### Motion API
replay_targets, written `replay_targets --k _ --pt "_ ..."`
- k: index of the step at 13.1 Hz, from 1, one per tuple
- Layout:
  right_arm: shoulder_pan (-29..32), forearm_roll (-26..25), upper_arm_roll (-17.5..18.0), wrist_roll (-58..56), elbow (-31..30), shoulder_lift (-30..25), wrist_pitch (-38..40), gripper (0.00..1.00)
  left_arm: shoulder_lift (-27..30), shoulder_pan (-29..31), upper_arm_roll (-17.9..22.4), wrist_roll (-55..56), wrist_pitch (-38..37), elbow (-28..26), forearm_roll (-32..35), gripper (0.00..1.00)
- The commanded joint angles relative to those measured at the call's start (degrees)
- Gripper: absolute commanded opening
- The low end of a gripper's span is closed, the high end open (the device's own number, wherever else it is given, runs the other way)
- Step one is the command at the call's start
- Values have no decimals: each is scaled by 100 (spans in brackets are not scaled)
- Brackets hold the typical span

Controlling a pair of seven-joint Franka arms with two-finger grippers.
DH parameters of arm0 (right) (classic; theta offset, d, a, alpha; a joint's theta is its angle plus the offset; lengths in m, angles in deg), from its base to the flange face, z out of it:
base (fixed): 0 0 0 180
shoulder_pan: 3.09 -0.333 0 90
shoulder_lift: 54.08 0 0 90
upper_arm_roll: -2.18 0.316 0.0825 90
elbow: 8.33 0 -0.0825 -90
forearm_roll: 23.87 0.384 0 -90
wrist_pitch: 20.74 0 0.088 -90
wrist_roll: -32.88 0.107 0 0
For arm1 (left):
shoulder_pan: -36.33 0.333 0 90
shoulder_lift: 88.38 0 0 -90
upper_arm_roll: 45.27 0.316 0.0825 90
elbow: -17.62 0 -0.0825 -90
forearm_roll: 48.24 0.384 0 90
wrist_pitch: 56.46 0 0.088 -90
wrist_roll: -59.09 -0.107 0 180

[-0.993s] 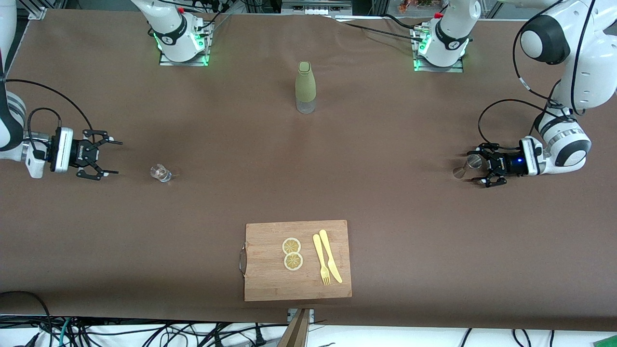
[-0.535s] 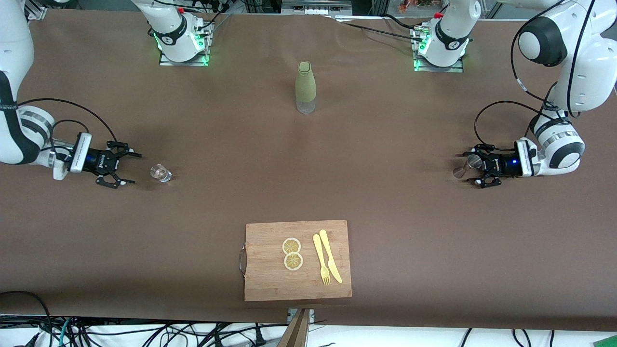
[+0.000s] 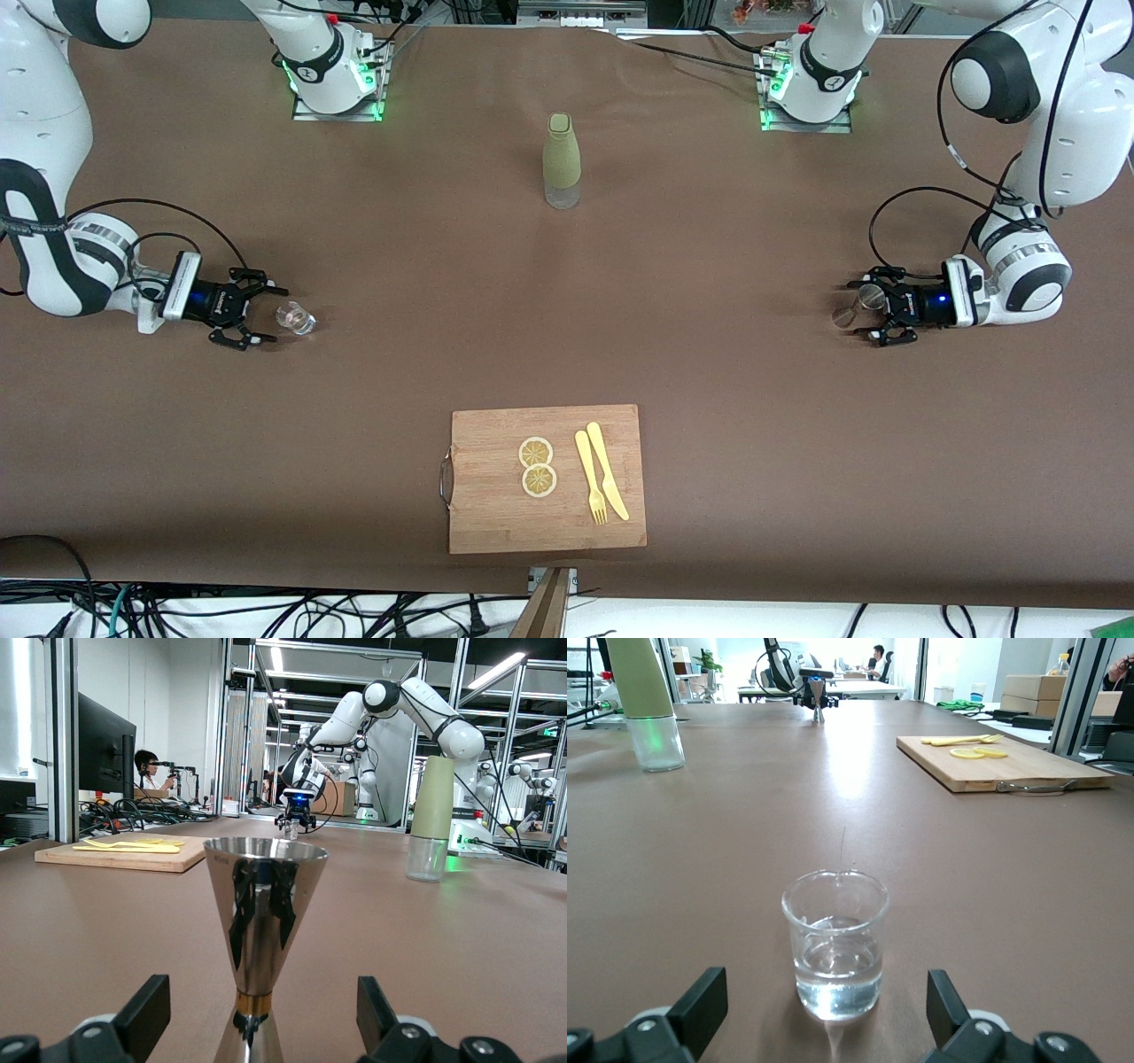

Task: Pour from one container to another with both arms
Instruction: 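Close the right gripper on the beaker while the left gripper grasps the jigger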

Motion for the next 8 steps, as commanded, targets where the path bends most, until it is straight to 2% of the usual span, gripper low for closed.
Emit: replay_targets --k 1,8 --pt "70 291 150 -125 145 114 104 100 -46 -62 48 -694 41 13 -68 85" --pt "43 565 238 -231 136 369 113 100 -37 -44 83 -659 -3 13 -50 82"
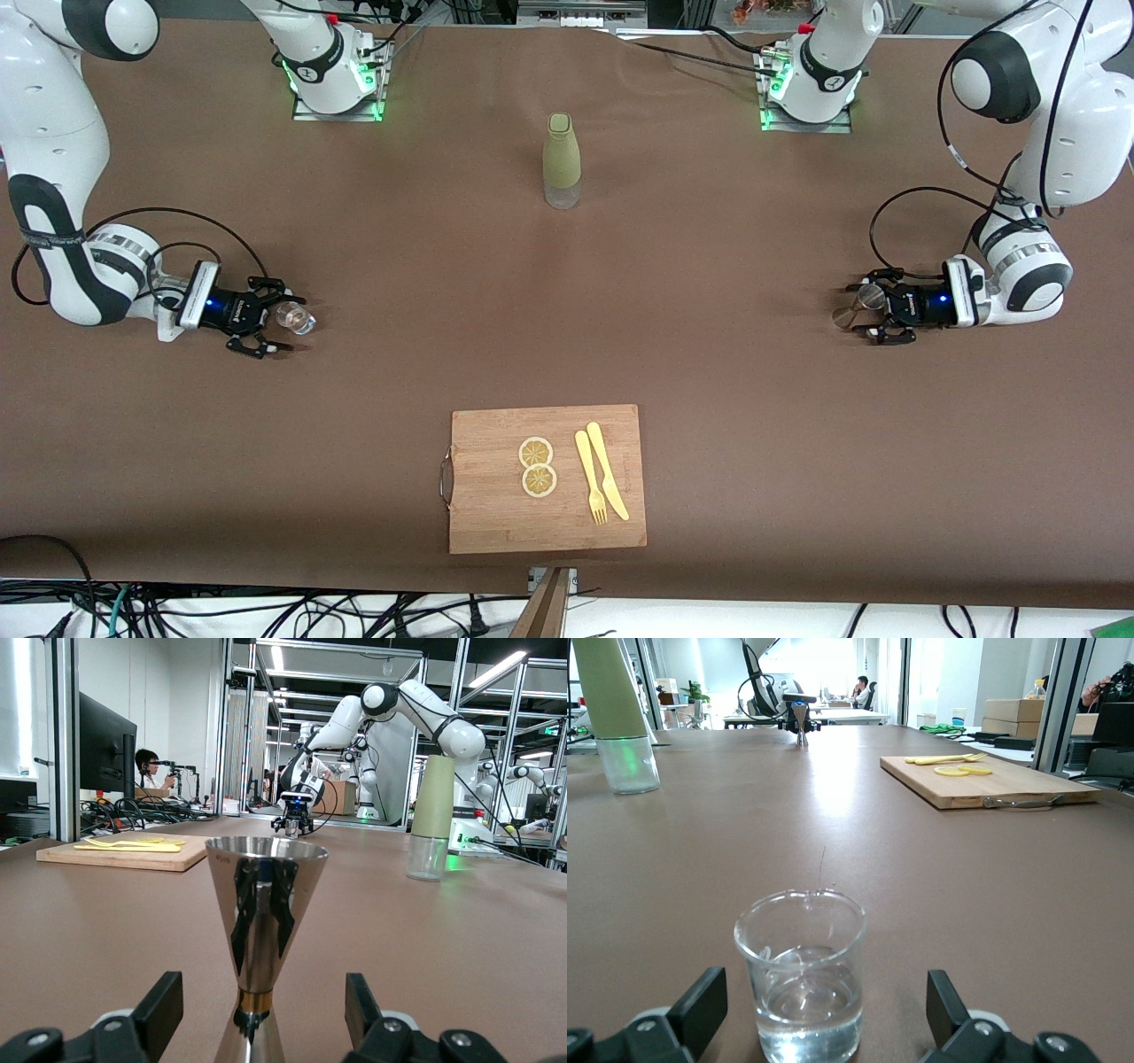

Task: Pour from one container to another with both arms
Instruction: 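Close the right gripper on the beaker while the left gripper grasps the jigger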

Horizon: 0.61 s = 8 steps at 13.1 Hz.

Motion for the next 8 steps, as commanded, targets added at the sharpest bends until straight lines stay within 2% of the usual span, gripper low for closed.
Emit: replay_targets --k 1,3,6,8 --pt "47 113 27 -189 65 89 124 100 -28 -45 72 -658 -3 9 -33 80" --pt "-5 122 36 -189 64 159 194 100 -37 -45 72 -685 -12 9 -33 71" --pt "-40 122 36 -189 56 203 256 98 -37 -45 72 -685 -29 0 -33 66" --pt "-40 122 36 -215 64 203 264 82 -37 -45 72 -676 -47 9 -24 66"
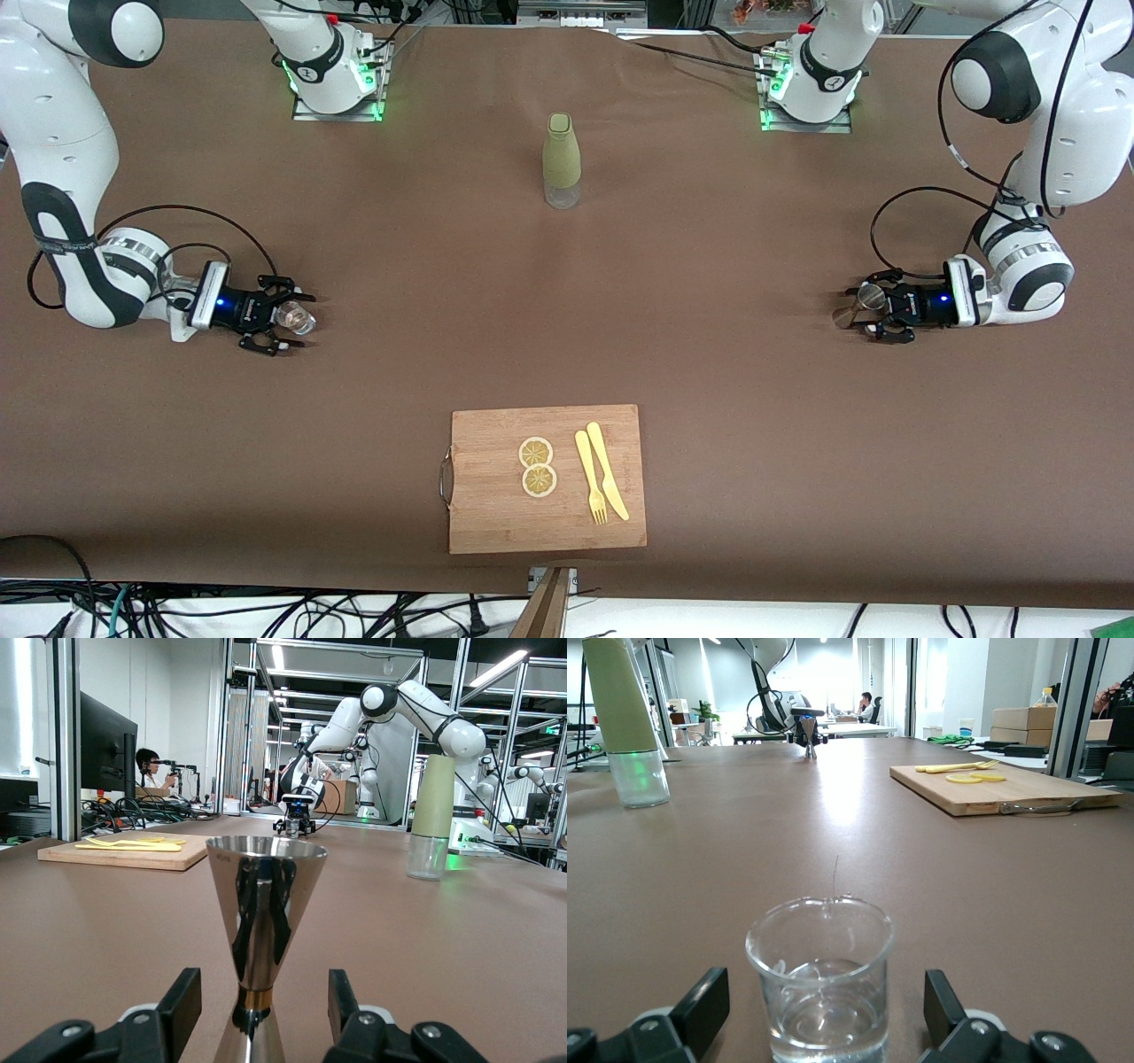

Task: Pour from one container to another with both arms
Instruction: 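Close the right gripper on the beaker while the left gripper grasps the jigger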

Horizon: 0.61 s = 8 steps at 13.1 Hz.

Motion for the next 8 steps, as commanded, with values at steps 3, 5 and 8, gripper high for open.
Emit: replay_targets --k 3,5,8 --pt "8 95 2 -193 72 79 95 27 -46 -45 56 -684 -58 -2 -24 39" --pt "8 95 2 -175 72 79 104 18 -63 -19 64 -702 -67 -10 -24 13" --pt "8 103 2 -114 72 79 121 14 -72 -1 64 -763 -41 -19 37 0"
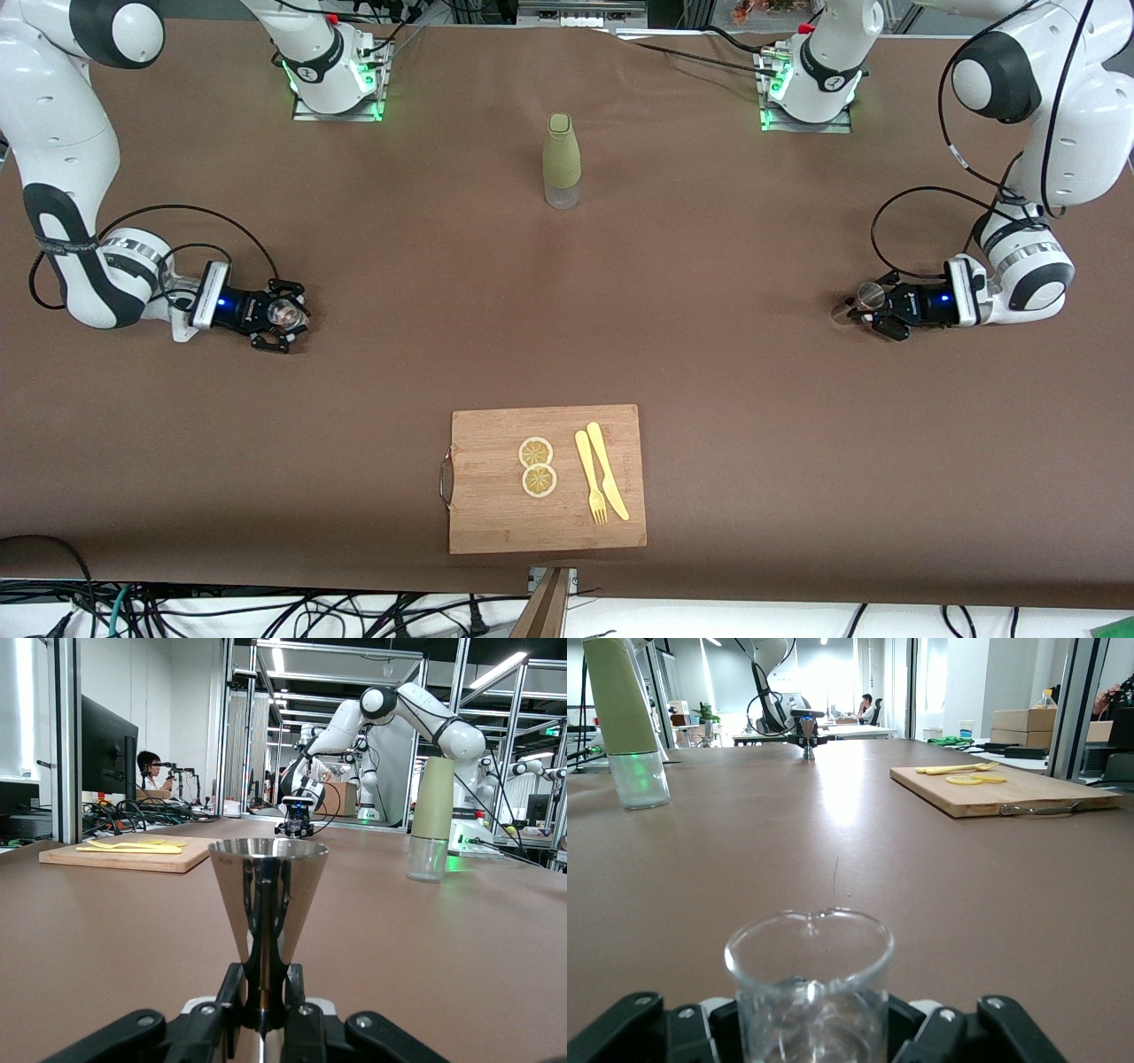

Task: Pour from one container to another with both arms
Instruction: 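Close the right gripper on the beaker while the left gripper grasps the jigger, then lift the beaker and jigger, bringing both grippers together mid-table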

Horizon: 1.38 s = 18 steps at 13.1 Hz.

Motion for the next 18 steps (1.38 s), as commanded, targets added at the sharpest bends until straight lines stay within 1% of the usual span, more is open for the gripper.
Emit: replay_targets --k 1,2,3,5,6,8,9,10,11,13,14,16,18 --pt "8 93 2 -105 75 56 122 12 -76 -20 54 -981 10 -25 67 0" --pt "8 93 2 8 75 56 166 12 -76 -20 45 -1218 19 -16 68 0" --pt "8 102 80 70 75 56 175 12 -102 -28 28 -1272 19 -16 50 0" --pt "9 189 212 192 84 21 184 9 -111 -28 1 -1395 19 -7 -3 0" --pt "8 207 335 324 84 -14 219 8 -94 -55 1 -1309 45 10 15 0" --pt "-18 207 563 579 154 -145 219 8 -76 -72 -8 -1186 176 212 163 0" --pt "-27 207 730 876 171 -207 211 8 -76 -81 -51 -1055 186 212 199 0" --pt "-53 207 836 1044 172 -312 150 8 -50 -81 -208 -949 186 238 191 0" --pt "-123 216 950 1133 198 -435 114 8 3 -90 -253 -765 186 265 191 0" --pt "-298 251 1144 1536 329 -497 88 8 213 -204 -472 -457 290 274 129 0" --pt "-412 251 1232 1686 495 -498 87 8 284 -213 -709 -334 422 265 103 0" --pt "-885 251 1311 1977 847 -498 61 8 486 -326 -1192 35 947 221 -11 0" --pt "-1317 592 1364 2145 840 -681 -323 8 609 -607 -1466 448 1370 177 -431 0"
